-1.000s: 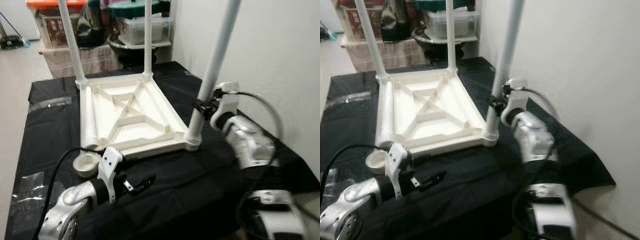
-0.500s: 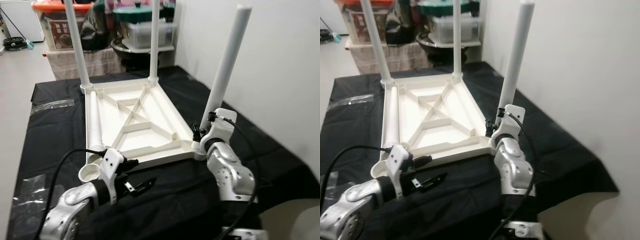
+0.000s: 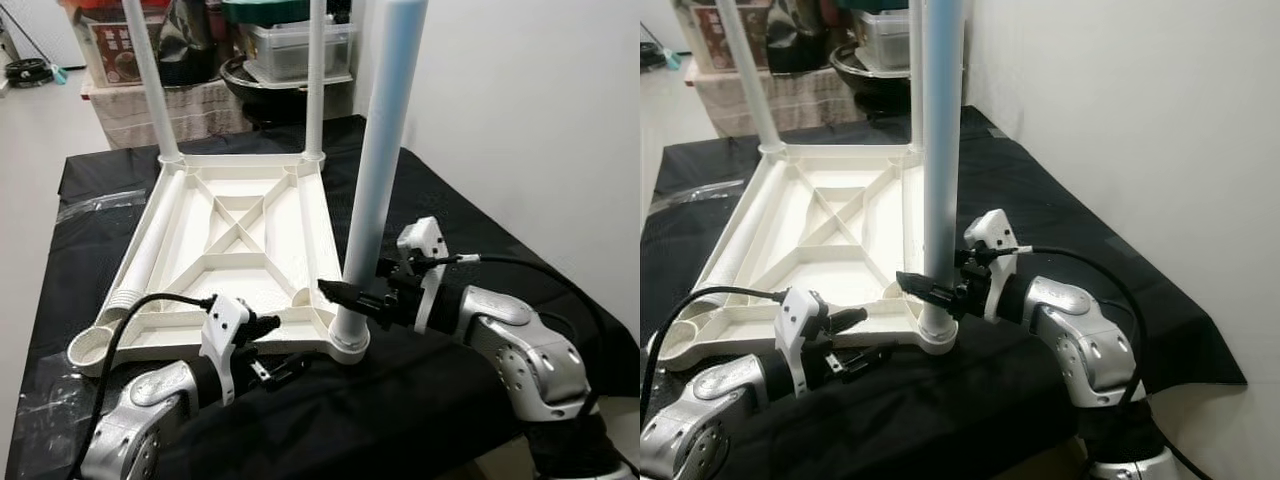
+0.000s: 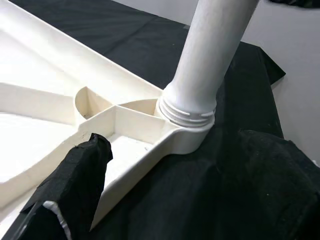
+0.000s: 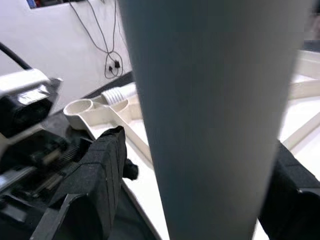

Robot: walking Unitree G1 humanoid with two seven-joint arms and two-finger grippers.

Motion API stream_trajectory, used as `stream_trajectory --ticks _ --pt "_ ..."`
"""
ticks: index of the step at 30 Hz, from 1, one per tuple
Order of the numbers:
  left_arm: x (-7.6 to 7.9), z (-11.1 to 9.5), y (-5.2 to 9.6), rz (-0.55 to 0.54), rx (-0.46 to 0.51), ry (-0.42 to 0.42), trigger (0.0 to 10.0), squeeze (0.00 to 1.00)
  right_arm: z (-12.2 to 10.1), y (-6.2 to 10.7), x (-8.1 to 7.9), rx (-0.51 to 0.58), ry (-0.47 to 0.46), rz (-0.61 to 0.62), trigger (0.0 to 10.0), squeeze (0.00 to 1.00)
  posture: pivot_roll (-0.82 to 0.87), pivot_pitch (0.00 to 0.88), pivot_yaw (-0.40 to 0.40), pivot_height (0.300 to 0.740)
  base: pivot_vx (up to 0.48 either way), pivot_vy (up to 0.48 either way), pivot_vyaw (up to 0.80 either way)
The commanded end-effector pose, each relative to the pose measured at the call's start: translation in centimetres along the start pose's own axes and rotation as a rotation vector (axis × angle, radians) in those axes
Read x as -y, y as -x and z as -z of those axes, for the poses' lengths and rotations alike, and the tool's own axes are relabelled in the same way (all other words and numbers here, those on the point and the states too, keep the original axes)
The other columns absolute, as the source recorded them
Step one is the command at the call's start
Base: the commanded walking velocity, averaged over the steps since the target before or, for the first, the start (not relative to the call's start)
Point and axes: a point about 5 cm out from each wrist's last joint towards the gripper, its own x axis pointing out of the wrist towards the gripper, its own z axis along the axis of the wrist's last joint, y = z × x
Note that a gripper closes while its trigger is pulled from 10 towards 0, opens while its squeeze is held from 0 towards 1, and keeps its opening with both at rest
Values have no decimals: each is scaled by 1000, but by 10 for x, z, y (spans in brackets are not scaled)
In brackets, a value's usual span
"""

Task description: Building children table

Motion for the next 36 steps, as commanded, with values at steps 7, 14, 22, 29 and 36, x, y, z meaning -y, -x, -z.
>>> stream_trajectory --ticks 7,14,22,29,36 --pt "1 1 4 -2 -6 2 10000 0 3 -13 18 -2 -29 148 9529 0 90 0 -74 740 0 0 0" --pt "1 2 5 0 -8 5 10000 0 4 8 52 -29 16 438 0 0 70 0 -65 740 0 0 0" --pt "4 2 -1 12 -2 11 10000 0 31 36 78 -128 -144 1389 0 0 72 0 -68 740 0 0 0" --pt "3 1 3 11 -8 7 10000 0 29 -45 18 -23 -315 981 10000 0 89 0 -73 740 0 0 0" --pt "4 2 4 5 -5 14 10000 0 1 -23 41 108 -251 891 10000 1000 78 0 -78 740 0 0 0"
